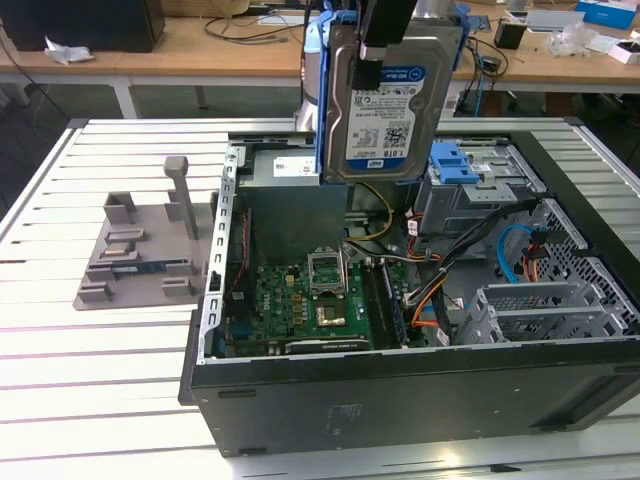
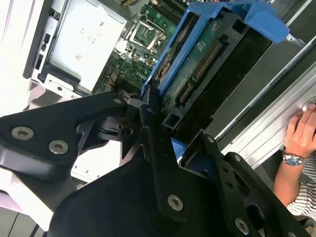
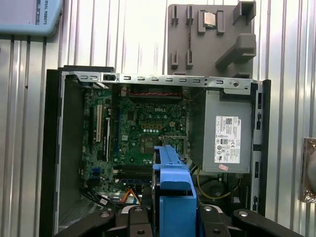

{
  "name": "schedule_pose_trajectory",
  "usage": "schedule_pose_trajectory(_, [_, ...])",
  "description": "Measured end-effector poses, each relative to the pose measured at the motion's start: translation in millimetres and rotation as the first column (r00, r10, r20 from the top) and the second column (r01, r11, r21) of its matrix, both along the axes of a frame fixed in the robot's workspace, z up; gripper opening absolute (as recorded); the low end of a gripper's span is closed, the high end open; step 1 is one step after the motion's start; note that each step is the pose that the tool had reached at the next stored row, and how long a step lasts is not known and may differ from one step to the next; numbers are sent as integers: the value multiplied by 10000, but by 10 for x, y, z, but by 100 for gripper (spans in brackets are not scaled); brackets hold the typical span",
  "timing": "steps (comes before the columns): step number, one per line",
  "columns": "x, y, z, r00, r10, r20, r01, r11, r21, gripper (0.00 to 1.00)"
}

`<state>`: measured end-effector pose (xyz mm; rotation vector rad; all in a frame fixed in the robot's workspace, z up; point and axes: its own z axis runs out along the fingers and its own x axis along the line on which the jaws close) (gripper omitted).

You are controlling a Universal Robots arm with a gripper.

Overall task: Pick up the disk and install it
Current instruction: 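Pick up the disk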

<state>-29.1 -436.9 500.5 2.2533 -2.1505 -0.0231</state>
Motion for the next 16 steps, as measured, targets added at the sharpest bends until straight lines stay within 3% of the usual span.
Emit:
schedule_pose_trajectory(7, [1,-116,-3,10000,0,0,0,10000,-29,37])
schedule_pose_trajectory(12, [2,-274,-8,10000,0,0,0,10000,-47,37])
schedule_pose_trajectory(16, [3,-370,-10,10000,0,-1,0,10000,-56,37])
